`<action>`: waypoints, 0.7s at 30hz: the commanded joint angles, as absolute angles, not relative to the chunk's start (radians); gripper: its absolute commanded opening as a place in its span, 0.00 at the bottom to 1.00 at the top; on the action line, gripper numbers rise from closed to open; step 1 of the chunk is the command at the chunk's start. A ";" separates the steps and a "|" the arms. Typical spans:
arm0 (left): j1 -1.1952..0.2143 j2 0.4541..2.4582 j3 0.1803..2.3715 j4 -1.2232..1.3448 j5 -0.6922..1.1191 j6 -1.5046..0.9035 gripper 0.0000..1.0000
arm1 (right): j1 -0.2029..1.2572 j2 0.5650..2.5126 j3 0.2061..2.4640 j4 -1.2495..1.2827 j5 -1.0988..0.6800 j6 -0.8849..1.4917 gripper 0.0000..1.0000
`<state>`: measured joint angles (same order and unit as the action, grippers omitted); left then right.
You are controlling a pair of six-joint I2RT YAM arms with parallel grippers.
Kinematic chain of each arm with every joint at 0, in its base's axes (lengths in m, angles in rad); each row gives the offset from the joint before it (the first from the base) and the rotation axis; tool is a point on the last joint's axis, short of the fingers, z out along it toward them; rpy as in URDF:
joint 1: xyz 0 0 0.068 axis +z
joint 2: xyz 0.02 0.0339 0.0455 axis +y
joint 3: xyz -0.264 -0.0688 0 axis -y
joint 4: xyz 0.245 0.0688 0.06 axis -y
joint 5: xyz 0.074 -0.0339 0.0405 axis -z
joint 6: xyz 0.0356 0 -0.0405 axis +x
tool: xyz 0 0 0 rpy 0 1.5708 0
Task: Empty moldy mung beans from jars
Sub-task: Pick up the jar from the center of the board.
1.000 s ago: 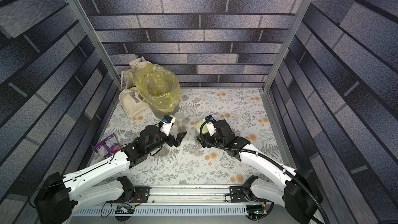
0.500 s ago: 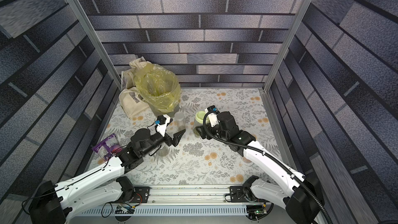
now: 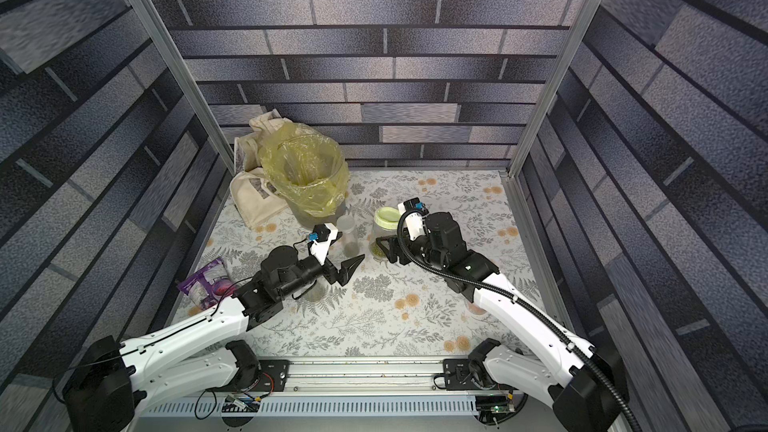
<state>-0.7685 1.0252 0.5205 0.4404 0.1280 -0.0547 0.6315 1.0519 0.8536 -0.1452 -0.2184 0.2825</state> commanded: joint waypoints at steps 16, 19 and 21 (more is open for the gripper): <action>-0.845 1.116 0.550 0.608 0.165 0.033 1.00 | 0.610 1.014 0.876 0.016 -0.288 0.340 0.52; -0.844 1.147 0.561 0.659 0.160 0.029 1.00 | 0.598 1.007 0.862 0.047 -0.309 0.370 0.52; -0.844 1.169 0.581 0.678 0.159 0.023 1.00 | 0.593 1.009 0.855 0.064 -0.322 0.385 0.51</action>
